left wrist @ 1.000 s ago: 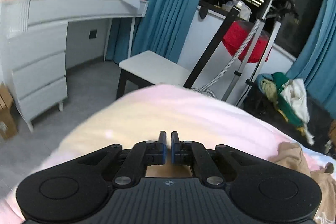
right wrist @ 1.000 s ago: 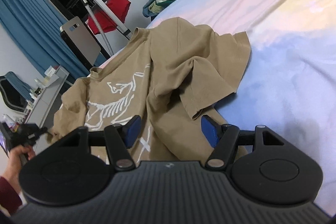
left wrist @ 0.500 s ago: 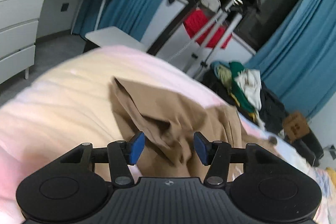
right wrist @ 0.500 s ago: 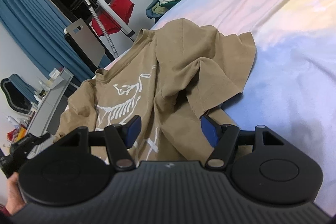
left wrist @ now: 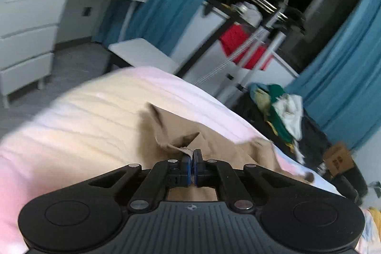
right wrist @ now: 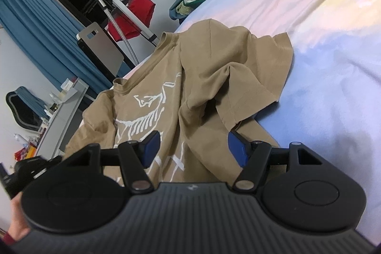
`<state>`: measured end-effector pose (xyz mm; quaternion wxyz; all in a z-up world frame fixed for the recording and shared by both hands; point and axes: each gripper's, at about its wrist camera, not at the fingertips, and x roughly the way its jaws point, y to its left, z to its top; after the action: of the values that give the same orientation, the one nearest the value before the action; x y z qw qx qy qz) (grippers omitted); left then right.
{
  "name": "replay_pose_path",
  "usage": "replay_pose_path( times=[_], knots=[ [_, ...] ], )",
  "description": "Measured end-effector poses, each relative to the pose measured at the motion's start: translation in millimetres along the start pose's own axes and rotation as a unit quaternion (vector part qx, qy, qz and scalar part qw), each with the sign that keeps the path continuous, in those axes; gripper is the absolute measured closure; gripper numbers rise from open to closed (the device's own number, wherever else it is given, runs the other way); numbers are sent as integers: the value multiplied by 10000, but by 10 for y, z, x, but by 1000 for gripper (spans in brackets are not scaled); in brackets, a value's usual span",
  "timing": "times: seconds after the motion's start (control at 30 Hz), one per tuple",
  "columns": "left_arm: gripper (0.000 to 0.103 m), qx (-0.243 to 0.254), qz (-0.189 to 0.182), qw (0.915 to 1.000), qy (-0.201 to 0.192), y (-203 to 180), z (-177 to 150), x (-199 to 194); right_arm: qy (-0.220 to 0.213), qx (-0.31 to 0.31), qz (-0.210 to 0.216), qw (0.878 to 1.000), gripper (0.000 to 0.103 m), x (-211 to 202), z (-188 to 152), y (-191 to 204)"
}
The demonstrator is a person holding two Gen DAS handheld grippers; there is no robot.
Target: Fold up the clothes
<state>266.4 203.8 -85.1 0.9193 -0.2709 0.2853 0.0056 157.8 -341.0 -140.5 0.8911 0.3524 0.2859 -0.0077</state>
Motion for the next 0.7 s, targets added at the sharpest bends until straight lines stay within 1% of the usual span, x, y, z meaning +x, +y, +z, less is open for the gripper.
replay_pose_path(
  times=[0.1,0.13,0.2,0.3,0.33,0.37,0.4,0.43,0.47,0.5,0.57,0.63,0.67,0.7],
  knots=[
    [101,-92,346,9993,-56,233,101,-101,-30,-49,-27,10000,36,-9,0,25],
    [101,-75,558,9984,-14,297,106,-72,-38,-65,-34,10000,36,-15,-1,30],
    [101,76,909,9958,58,360,82,28,-64,-103,-51,9999,36,-27,3,32],
    [101,454,1378,9892,204,382,-109,201,-108,-162,-110,9998,36,-50,10,23],
    [101,579,1448,9877,123,350,-171,218,-122,-171,-127,9997,36,-58,13,15],
    [100,677,1464,9869,-6,328,-214,199,-133,-173,-139,9997,36,-66,16,6],
    [99,709,1394,9877,-74,294,-243,149,-141,-169,-147,9997,36,-72,19,-5],
    [95,741,1321,9884,-135,260,-270,97,-149,-158,-146,9997,36,-76,26,-14],
    [85,766,1211,9896,-87,231,-280,23,-157,-135,-136,9997,36,-78,37,-24],
    [78,793,1099,9908,-42,200,-289,-54,-168,-105,-118,9997,36,-79,51,-37],
    [71,858,867,9925,-19,42,-330,-294,-199,-32,-84,9998,36,-87,90,-68],
    [69,900,673,9937,5,-150,-384,-557,-245,76,-73,9996,36,-98,140,-102],
    [64,992,553,9935,19,-273,-430,-719,-282,146,-75,9995,36,-120,165,-135],
    [56,1084,436,9931,34,-397,-477,-877,-319,216,-77,9992,36,-141,189,-169]
  ],
)
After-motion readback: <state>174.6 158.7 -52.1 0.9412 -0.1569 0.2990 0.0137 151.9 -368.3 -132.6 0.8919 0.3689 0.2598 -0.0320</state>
